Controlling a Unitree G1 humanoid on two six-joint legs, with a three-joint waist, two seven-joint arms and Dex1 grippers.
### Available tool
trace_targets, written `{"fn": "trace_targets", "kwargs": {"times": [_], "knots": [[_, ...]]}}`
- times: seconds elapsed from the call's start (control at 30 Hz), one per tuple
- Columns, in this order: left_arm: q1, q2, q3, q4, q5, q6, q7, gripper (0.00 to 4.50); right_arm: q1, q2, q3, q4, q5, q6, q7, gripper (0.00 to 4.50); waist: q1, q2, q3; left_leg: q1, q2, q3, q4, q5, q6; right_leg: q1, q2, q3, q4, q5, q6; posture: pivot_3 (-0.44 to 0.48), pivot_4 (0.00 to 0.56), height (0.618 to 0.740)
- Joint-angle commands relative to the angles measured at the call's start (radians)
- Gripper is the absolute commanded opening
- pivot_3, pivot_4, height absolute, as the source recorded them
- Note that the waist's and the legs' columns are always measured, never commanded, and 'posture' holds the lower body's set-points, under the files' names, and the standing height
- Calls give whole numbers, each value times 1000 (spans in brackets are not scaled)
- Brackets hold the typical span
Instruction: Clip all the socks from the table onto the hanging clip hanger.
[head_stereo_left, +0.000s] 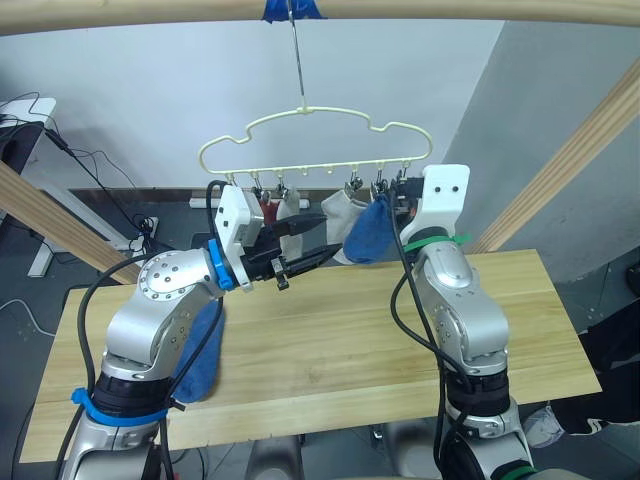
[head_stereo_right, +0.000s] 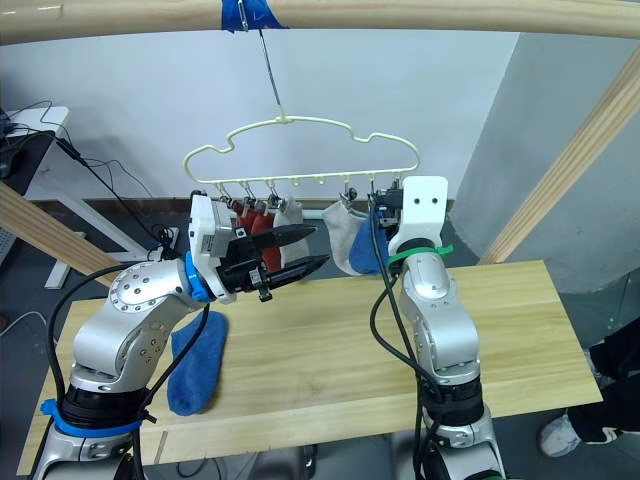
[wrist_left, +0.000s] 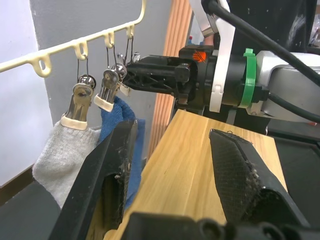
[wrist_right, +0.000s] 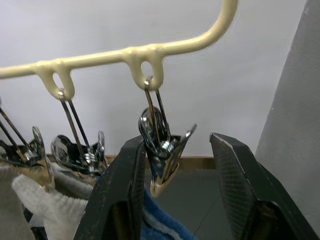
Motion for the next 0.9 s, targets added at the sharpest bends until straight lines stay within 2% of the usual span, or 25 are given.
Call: {"fn": "trace_targets", "kwargs": {"times": [0.03, 0.27, 0.9], "knots": [[-8, -2, -5, -24, 0, -24, -10, 2556, -24, 32, -18, -28, -2, -15, -22, 2059, 0, 0, 0, 0, 0, 0, 0, 0, 0, 0, 0, 0, 0, 0, 0, -153, 223, 740], [-13, -9, -8, -17, 6, -28, -16, 2556, -40, 111, -25, -53, 19, 33, -62, 2059, 0, 0, 0, 0, 0, 0, 0, 0, 0, 0, 0, 0, 0, 0, 0, -156, 219, 740], [-11, -19, -21, -5, 20, -41, -24, 2556, -26, 125, -31, -98, 119, 59, -105, 2059, -4, 0, 0, 0, 0, 0, 0, 0, 0, 0, 0, 0, 0, 0, 0, -164, 220, 740]]}}
